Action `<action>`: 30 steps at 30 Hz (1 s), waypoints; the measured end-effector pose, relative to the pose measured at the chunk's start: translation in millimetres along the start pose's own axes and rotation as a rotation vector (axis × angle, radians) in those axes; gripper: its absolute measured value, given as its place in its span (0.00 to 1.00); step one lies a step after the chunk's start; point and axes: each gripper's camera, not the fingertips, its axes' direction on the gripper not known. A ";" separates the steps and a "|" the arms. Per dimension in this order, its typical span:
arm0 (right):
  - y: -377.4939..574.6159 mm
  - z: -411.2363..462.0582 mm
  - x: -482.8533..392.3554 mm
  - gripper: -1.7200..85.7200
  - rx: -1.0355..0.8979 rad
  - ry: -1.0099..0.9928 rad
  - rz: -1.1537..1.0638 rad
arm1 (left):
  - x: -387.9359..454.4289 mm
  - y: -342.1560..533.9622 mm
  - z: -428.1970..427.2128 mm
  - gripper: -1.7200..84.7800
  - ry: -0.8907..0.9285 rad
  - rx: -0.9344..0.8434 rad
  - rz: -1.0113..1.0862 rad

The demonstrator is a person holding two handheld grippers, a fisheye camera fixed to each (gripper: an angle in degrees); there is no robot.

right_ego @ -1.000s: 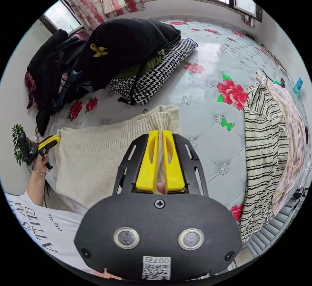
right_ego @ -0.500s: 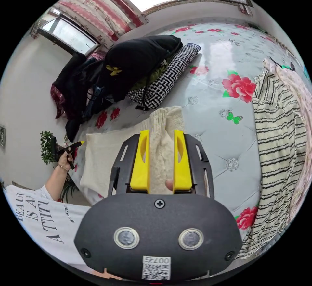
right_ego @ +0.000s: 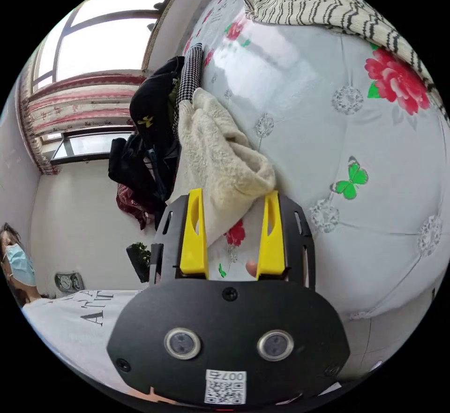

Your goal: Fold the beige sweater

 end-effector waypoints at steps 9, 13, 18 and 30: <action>-0.3 5.6 -121.2 0.06 0.032 0.097 -0.248 | 21.8 4.6 -62.5 0.11 -0.093 0.092 0.129; 19.6 31.2 -227.7 0.05 -0.042 0.214 -0.518 | 25.0 9.2 -32.0 0.12 -0.080 -0.016 0.200; 106.6 126.1 -409.6 0.05 -0.202 0.292 -1.020 | 8.5 19.5 -16.4 0.11 -0.078 -0.063 0.288; 331.8 556.2 -366.7 0.11 -1.164 0.335 -1.390 | -234.3 261.3 -188.0 0.09 0.247 0.174 -0.268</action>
